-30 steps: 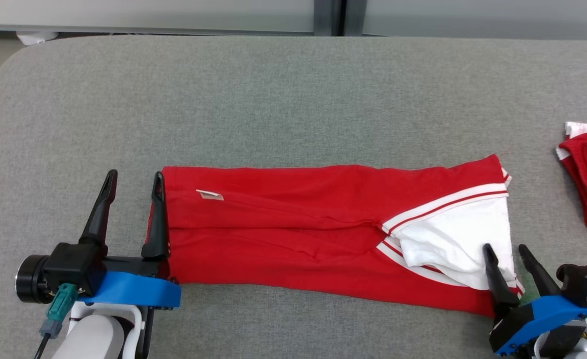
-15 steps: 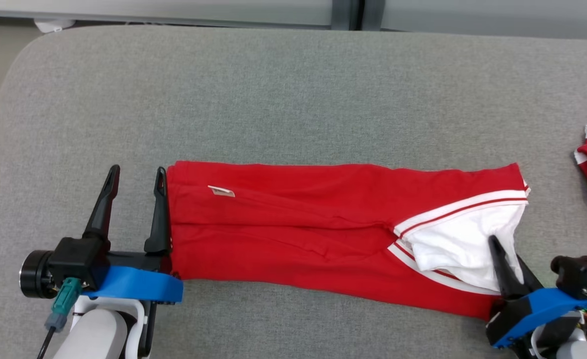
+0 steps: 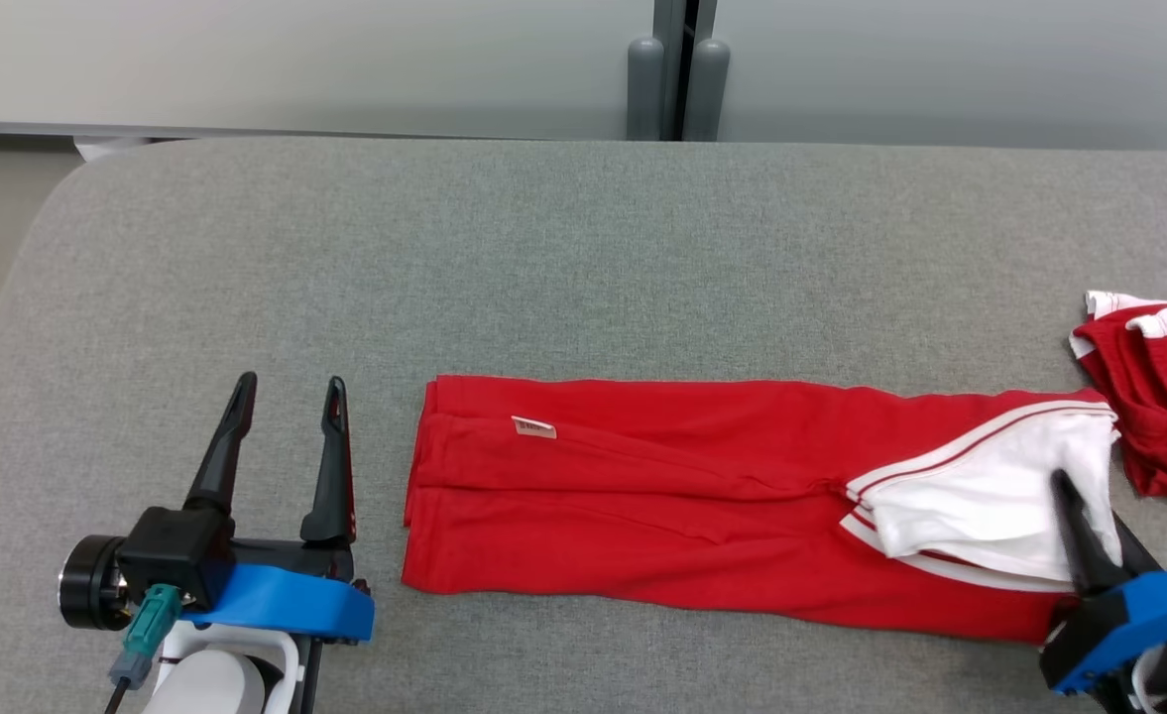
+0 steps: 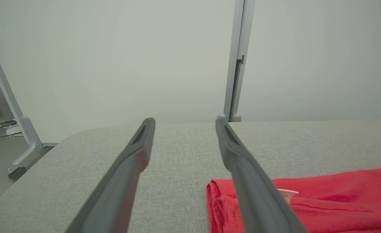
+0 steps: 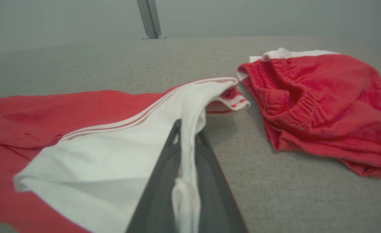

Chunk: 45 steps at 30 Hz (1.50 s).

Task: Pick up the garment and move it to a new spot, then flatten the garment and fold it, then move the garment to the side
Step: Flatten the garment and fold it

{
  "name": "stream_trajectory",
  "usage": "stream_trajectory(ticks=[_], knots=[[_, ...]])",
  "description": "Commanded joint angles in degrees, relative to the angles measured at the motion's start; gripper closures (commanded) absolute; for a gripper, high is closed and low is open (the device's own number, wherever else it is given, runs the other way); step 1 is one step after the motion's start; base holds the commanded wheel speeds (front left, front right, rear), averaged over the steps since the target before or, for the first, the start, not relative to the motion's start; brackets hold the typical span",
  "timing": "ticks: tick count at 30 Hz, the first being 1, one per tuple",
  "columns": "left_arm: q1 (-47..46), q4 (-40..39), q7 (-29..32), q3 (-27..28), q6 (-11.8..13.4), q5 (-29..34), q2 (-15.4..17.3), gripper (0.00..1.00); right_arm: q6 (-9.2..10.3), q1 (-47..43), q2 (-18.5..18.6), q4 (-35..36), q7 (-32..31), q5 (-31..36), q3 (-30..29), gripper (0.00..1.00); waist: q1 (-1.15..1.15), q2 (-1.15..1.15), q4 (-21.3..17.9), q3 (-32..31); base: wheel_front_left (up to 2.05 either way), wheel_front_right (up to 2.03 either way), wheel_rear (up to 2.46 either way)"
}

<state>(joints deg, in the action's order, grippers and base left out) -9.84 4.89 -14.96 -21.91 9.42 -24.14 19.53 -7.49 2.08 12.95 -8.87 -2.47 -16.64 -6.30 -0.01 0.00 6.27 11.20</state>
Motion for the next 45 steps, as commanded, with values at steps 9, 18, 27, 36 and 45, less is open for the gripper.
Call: stream_trajectory(ticks=[9,18,27,36,45], knots=[[0.2,0.5,0.5,-0.8,-0.4,-0.5,-0.3,0.00,0.00,8.1,-1.5,8.4,-7.7,-0.1,12.8,1.00,0.01,0.00,0.8,-1.1,0.00,0.00,0.00],[-2.6,0.9,0.3,-2.0,-1.2,-0.3,-1.5,0.00,0.00,20.2,-8.2,-1.0,-7.6,-4.8,27.6,1.00,0.01,0.00,4.3,2.0,0.00,0.00,0.00],[-6.0,3.4,-0.1,-3.3,-3.0,0.1,-4.4,0.00,-0.01,29.9,-10.0,-16.2,-1.6,-11.6,39.3,1.00,0.01,0.00,9.1,5.5,0.00,0.00,0.00],[-7.5,5.4,-0.2,-2.2,-3.9,0.9,-6.2,0.00,-0.01,36.3,-10.1,-24.0,6.9,-18.8,48.1,0.00,0.01,0.00,9.6,7.2,0.00,0.00,0.00],[-5.5,5.6,-0.3,0.0,-4.1,2.5,-5.7,0.00,0.00,39.5,-10.0,-19.8,16.4,-16.3,49.1,0.00,0.01,0.00,5.5,5.7,0.00,0.00,0.00]])
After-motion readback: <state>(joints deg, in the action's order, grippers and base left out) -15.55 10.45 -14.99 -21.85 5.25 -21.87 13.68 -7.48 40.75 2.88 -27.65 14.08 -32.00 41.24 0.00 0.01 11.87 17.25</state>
